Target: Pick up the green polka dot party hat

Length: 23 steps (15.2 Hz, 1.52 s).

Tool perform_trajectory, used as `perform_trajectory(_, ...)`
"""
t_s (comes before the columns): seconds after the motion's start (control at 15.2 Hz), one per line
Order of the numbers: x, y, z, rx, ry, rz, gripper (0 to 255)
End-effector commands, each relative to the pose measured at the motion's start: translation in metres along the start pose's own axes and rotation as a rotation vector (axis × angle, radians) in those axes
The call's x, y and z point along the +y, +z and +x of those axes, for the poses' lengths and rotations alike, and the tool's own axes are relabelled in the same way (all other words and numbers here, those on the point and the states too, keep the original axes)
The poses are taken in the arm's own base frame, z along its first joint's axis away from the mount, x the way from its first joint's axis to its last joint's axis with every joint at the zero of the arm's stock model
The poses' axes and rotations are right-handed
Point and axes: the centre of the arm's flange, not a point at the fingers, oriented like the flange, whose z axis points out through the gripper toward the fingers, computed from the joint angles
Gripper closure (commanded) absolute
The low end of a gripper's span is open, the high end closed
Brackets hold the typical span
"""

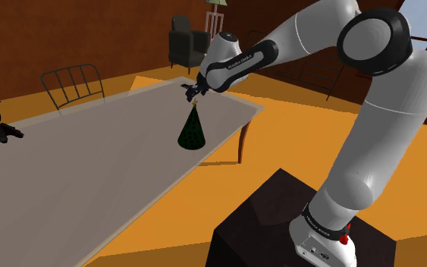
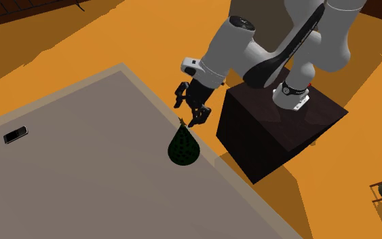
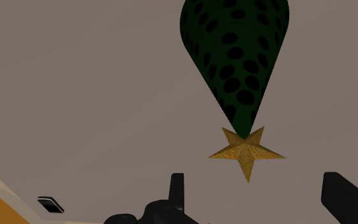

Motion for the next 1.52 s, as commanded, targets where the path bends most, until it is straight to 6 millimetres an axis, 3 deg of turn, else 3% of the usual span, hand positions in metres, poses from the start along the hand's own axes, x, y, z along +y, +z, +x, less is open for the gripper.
perform_trajectory(0.0, 0.001, 0.013, 0.0, 0.007, 0.002, -0.001, 0)
perform_trajectory(0.46, -0.002, 0.038, -0.014, 0.007, 0.002, -0.001, 0)
perform_trajectory(0.53, -0.002, 0.037, -0.014, 0.007, 0.002, -0.001, 255)
perform_trajectory(1.12, -0.002, 0.038, -0.014, 0.007, 0.002, -0.001, 255)
perform_trajectory(1.45, 0.001, 0.015, -0.001, 0.007, 0.002, -0.001, 255)
